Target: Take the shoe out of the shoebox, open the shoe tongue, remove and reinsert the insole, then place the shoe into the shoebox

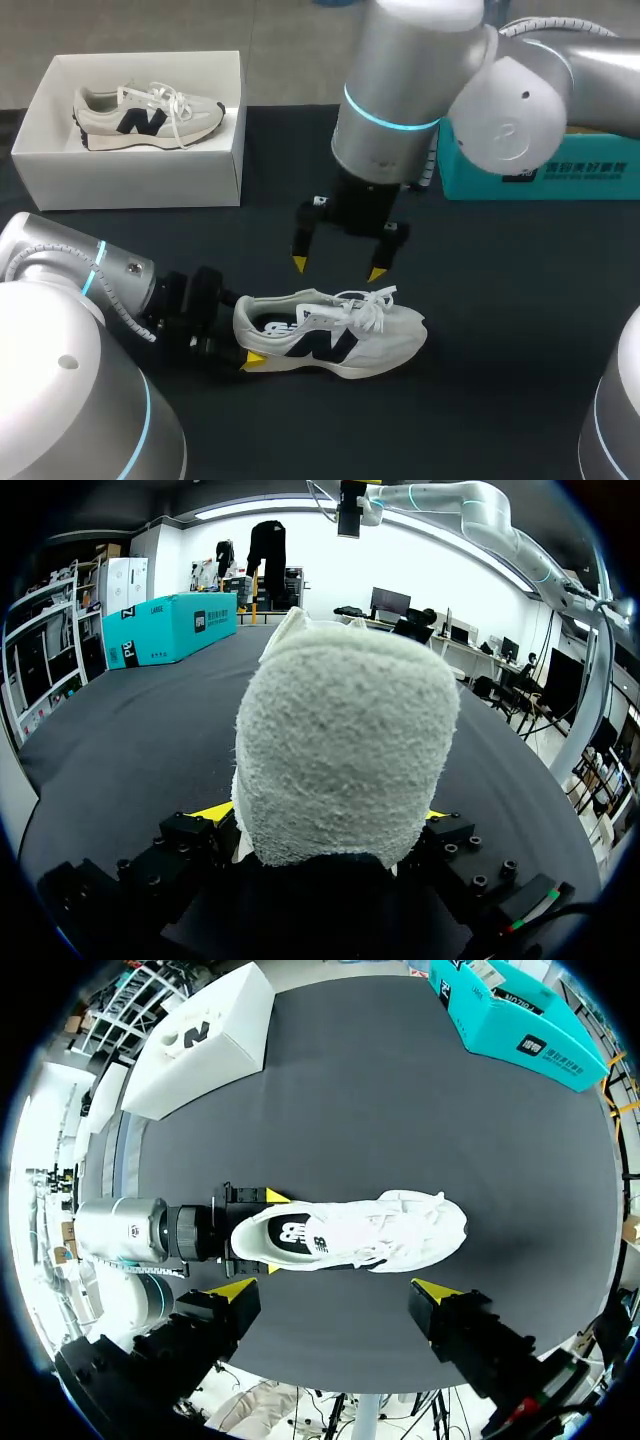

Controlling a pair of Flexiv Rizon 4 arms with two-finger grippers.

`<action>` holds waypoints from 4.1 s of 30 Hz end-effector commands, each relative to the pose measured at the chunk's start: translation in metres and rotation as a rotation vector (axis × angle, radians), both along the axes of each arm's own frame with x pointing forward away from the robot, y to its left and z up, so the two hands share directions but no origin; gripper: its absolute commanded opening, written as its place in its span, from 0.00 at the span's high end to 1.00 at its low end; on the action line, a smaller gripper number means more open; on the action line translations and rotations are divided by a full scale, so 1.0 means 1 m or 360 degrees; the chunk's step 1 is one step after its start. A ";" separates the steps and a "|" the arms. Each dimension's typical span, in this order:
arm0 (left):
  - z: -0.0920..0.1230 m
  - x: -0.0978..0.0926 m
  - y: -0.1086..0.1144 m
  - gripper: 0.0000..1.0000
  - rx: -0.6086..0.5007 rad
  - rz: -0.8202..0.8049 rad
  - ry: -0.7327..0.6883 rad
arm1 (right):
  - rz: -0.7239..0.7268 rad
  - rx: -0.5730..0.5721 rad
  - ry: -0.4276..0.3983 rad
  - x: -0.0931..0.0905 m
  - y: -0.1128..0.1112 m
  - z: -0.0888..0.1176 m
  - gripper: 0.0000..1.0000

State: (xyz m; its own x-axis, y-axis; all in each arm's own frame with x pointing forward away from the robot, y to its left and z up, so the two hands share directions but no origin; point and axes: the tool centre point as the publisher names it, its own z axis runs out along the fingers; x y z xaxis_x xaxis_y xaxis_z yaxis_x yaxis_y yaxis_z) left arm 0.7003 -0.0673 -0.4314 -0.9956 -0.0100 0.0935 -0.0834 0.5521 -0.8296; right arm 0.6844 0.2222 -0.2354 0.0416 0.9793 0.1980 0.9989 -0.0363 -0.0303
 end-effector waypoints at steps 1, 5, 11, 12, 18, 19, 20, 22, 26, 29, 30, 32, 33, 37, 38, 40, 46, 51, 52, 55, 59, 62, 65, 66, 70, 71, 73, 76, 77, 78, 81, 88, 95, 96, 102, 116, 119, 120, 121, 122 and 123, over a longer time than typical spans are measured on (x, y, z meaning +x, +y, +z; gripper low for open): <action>-0.007 0.001 -0.001 1.00 0.0010 -0.0001 0.0001 | 0.0000 -0.0006 0.0001 0.000 0.002 0.000 0.00; -0.007 0.001 -0.001 1.00 0.0010 -0.0001 0.0001 | -0.0001 -0.0019 -0.0018 0.000 0.006 -0.004 0.00; -0.007 0.001 -0.001 1.00 0.0010 -0.0001 0.0001 | -0.0099 -0.0179 -0.0019 -0.001 0.016 -0.028 0.00; -0.007 0.001 -0.001 1.00 0.0010 -0.0001 0.0001 | -0.0107 -0.0200 -0.0001 -0.002 0.017 -0.033 0.00; -0.007 0.001 -0.001 1.00 0.0010 -0.0001 0.0001 | -0.0117 -0.0251 -0.0005 -0.004 0.018 -0.047 0.00; -0.007 0.001 -0.001 1.00 0.0010 -0.0001 0.0001 | -0.0114 -0.0252 -0.0008 -0.004 0.019 -0.049 0.00; -0.007 0.001 -0.001 1.00 0.0010 -0.0001 0.0001 | -0.0108 -0.0264 -0.0020 -0.005 0.020 -0.051 0.00; -0.007 0.001 -0.001 1.00 0.0010 -0.0001 0.0001 | -0.0095 -0.0307 -0.0012 -0.004 0.022 -0.055 0.00; -0.007 0.001 -0.001 1.00 0.0010 -0.0001 0.0001 | -0.0075 -0.0379 0.0016 -0.003 0.026 -0.062 0.00; -0.007 0.001 -0.001 1.00 0.0010 -0.0001 0.0001 | -0.0065 -0.0409 0.0043 -0.001 0.028 -0.068 0.00; -0.007 0.001 -0.001 1.00 0.0010 -0.0001 0.0001 | -0.0063 -0.0420 0.0054 -0.001 0.029 -0.070 0.00; -0.007 0.001 -0.001 1.00 0.0010 -0.0001 0.0001 | -0.0085 -0.0441 0.0067 0.000 0.030 -0.074 0.00; -0.007 0.001 -0.001 1.00 0.0010 -0.0001 0.0001 | -0.0101 -0.0444 0.0066 0.000 0.030 -0.075 0.00; -0.007 0.001 -0.001 1.00 0.0010 -0.0001 0.0001 | -0.0101 -0.0444 0.0066 0.000 0.030 -0.075 0.00; -0.007 0.001 -0.001 1.00 0.0010 -0.0001 0.0001 | -0.0101 -0.0444 0.0066 0.000 0.030 -0.075 0.00; -0.007 0.001 -0.001 1.00 0.0010 -0.0001 0.0001 | -0.0101 -0.0444 0.0066 0.000 0.030 -0.075 0.00; -0.007 0.001 -0.001 1.00 0.0010 -0.0001 0.0001 | -0.0101 -0.0444 0.0066 0.000 0.030 -0.075 0.00; -0.007 0.001 -0.001 1.00 0.0010 -0.0001 0.0001 | -0.0154 -0.0533 0.0028 -0.001 0.034 -0.084 0.00; -0.007 0.001 -0.001 1.00 0.0010 -0.0001 0.0001 | -0.0170 -0.0535 0.0025 -0.002 0.032 -0.088 0.00; -0.007 0.001 -0.001 1.00 0.0010 -0.0001 0.0001 | -0.0211 -0.0577 -0.0002 -0.002 0.028 -0.093 0.00; -0.007 0.001 -0.001 1.00 0.0010 -0.0001 0.0001 | -0.0222 -0.0623 -0.0021 -0.001 0.025 -0.098 0.00; -0.007 0.001 -0.001 1.00 0.0010 -0.0001 0.0001 | -0.0214 -0.0654 -0.0008 0.001 0.024 -0.103 0.00; -0.007 0.001 -0.001 1.00 0.0010 -0.0001 0.0001 | -0.0194 -0.0670 -0.0004 0.002 0.026 -0.107 0.00; -0.007 0.001 -0.001 1.00 0.0010 -0.0001 0.0001 | -0.0184 -0.0682 0.0003 0.002 0.027 -0.108 0.00; -0.007 0.001 -0.001 1.00 0.0010 -0.0001 0.0001 | -0.0159 -0.0686 0.0021 0.004 0.032 -0.115 0.00; -0.007 0.001 -0.001 1.00 0.0010 -0.0001 0.0001 | -0.0159 -0.0702 0.0036 0.004 0.032 -0.116 0.00; -0.007 0.001 -0.001 1.00 0.0010 -0.0001 0.0001 | -0.0162 -0.0726 0.0057 0.004 0.033 -0.119 0.00; -0.007 0.001 -0.001 1.00 0.0010 -0.0001 0.0001 | -0.0175 -0.0757 0.0090 0.002 0.031 -0.124 0.00; -0.007 0.001 -0.001 1.00 0.0010 -0.0001 0.0001 | -0.0179 -0.0771 0.0103 0.002 0.030 -0.125 0.00; -0.007 0.001 -0.001 1.00 0.0010 -0.0001 0.0001 | -0.0187 -0.0796 0.0117 0.001 0.028 -0.126 0.00; -0.007 0.001 -0.001 1.00 0.0010 -0.0001 0.0001 | -0.0221 -0.0818 0.0131 -0.001 0.020 -0.124 0.21; -0.007 0.001 -0.001 1.00 0.0010 -0.0001 0.0001 | -0.0263 -0.0858 0.0113 -0.001 0.010 -0.109 0.56; -0.007 0.001 -0.001 1.00 0.0010 -0.0001 0.0001 | -0.0271 -0.0843 0.0089 0.002 0.007 -0.099 0.65; -0.007 0.001 -0.001 1.00 0.0010 -0.0001 0.0001 | -0.0271 -0.0840 0.0090 0.003 0.006 -0.098 0.71; -0.007 0.001 -0.001 1.00 0.0010 -0.0001 0.0001 | -0.0265 -0.0800 0.0083 0.008 0.002 -0.097 1.00; -0.007 0.001 -0.001 1.00 0.0010 -0.0001 0.0001 | -0.0264 -0.0605 0.0073 0.009 -0.039 -0.072 1.00; -0.007 0.001 -0.001 1.00 0.0010 -0.0001 0.0001 | -0.0276 -0.0598 0.0067 0.008 -0.047 -0.070 1.00; -0.007 0.001 -0.001 1.00 0.0010 -0.0001 0.0001 | -0.0278 -0.0597 0.0068 0.008 -0.049 -0.070 1.00; -0.007 0.001 -0.001 1.00 0.0010 -0.0001 0.0001 | -0.0281 -0.0595 0.0070 0.009 -0.053 -0.069 1.00; -0.007 0.001 -0.001 1.00 0.0010 -0.0001 0.0001 | -0.0285 -0.0592 0.0077 0.009 -0.056 -0.069 1.00; -0.007 0.001 -0.001 1.00 0.0010 -0.0001 0.0001 | -0.0285 -0.0592 0.0085 0.010 -0.059 -0.070 1.00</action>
